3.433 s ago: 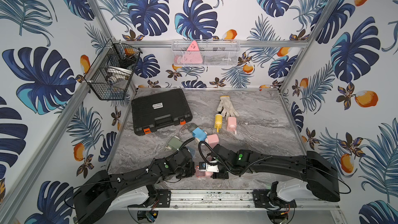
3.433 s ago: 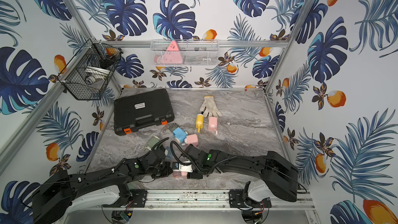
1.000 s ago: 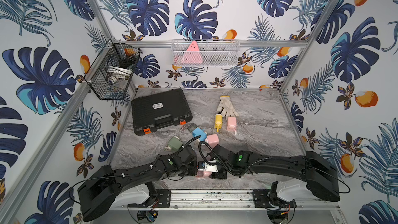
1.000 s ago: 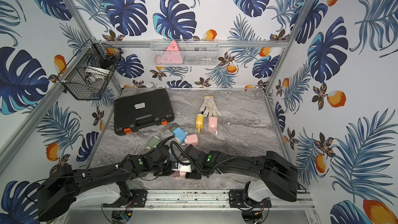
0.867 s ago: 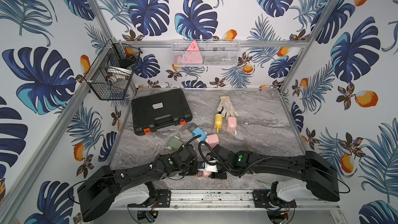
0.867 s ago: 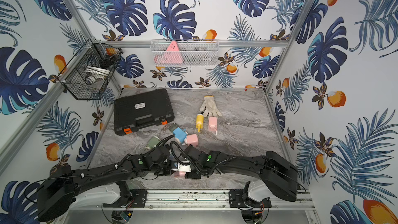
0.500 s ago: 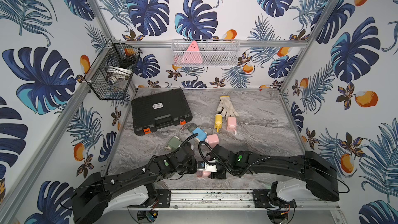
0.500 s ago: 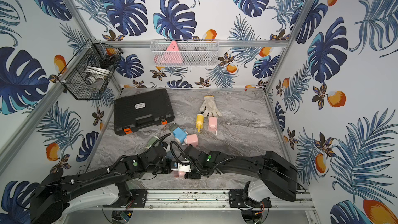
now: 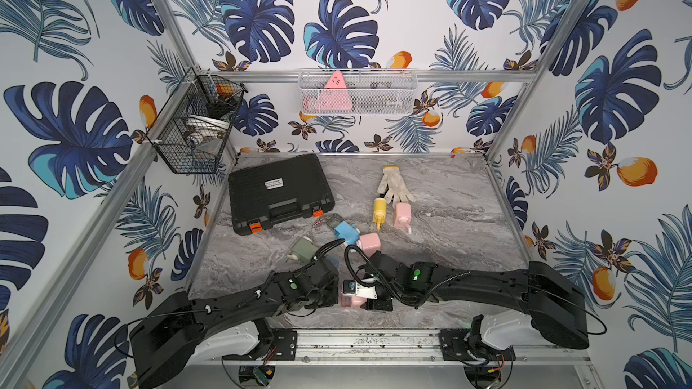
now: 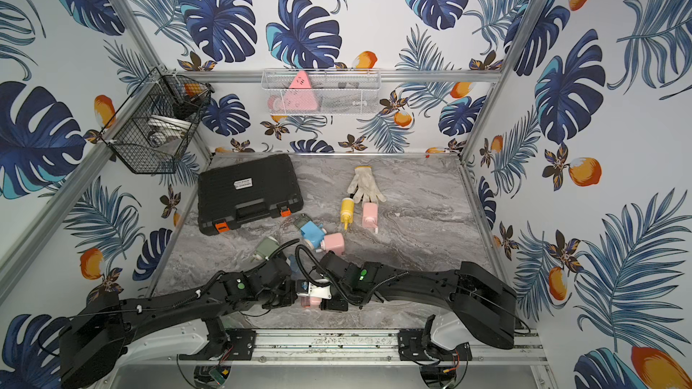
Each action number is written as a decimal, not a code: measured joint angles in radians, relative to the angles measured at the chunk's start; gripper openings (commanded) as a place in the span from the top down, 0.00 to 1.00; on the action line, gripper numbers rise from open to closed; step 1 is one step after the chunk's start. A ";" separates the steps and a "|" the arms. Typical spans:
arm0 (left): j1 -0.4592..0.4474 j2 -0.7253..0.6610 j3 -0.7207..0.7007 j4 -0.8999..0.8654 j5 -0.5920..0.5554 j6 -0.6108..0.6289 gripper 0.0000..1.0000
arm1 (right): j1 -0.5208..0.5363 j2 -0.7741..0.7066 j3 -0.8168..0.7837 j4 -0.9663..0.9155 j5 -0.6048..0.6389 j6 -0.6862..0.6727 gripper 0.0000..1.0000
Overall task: Put the tray back into the pencil sharpener
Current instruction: Close the container of the pencil sharpener.
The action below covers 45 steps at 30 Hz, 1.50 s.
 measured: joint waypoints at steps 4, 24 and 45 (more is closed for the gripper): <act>0.000 0.026 -0.016 0.085 0.048 -0.005 0.91 | 0.000 0.001 0.001 0.000 -0.001 0.003 0.70; -0.001 0.103 -0.090 0.324 0.158 -0.098 0.92 | -0.001 0.006 -0.007 0.022 -0.014 0.042 0.70; -0.002 -0.380 0.004 -0.305 -0.333 -0.175 0.81 | 0.006 -0.077 0.000 -0.043 0.013 0.088 0.81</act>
